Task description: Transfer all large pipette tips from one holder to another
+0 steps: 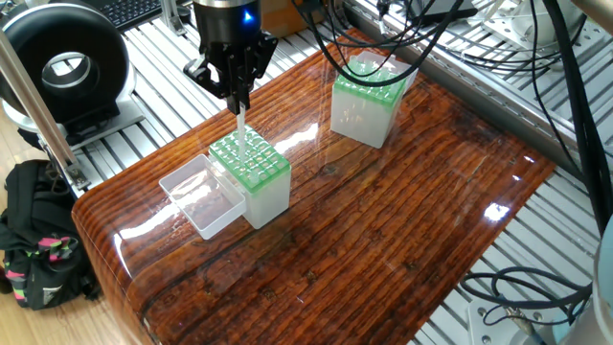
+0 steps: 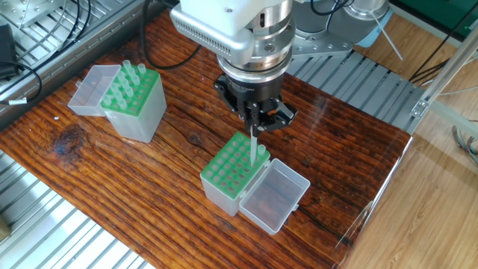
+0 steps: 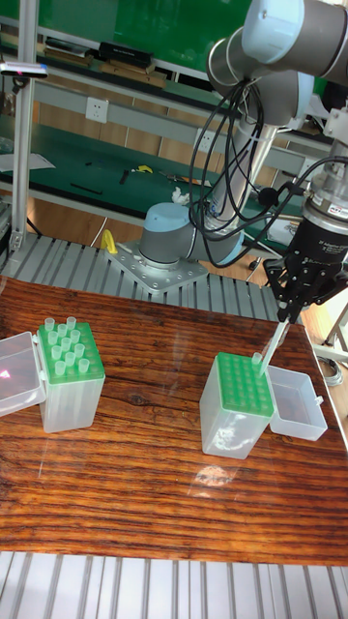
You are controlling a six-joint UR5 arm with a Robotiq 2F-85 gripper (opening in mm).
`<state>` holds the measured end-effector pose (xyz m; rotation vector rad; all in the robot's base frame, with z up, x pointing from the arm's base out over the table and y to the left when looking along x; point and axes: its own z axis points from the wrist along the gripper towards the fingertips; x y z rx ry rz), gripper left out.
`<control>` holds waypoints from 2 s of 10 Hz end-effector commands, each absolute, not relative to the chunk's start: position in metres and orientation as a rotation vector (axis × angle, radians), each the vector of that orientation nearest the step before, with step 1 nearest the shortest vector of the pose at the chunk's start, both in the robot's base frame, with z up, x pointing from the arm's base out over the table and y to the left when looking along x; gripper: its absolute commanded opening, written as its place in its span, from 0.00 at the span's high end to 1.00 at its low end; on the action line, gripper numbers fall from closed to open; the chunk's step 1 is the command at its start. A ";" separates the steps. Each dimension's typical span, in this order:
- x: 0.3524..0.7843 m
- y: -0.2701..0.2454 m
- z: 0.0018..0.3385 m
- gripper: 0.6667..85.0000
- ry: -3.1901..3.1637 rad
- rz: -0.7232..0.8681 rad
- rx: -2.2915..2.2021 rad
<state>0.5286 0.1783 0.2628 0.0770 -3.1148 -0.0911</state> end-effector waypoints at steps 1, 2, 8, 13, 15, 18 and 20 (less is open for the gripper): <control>0.527 0.183 0.264 0.72 -3.107 -0.122 0.096; 0.527 0.183 0.265 0.66 -3.108 -0.122 0.108; 0.535 0.174 0.268 0.65 -3.125 -0.089 0.143; 0.571 0.055 0.253 0.74 -3.085 0.147 0.818; 0.579 0.026 0.232 0.74 -3.095 0.163 0.894; 0.600 -0.015 0.211 0.74 -3.101 0.156 0.932; 0.604 -0.041 0.202 0.71 -3.089 0.113 0.990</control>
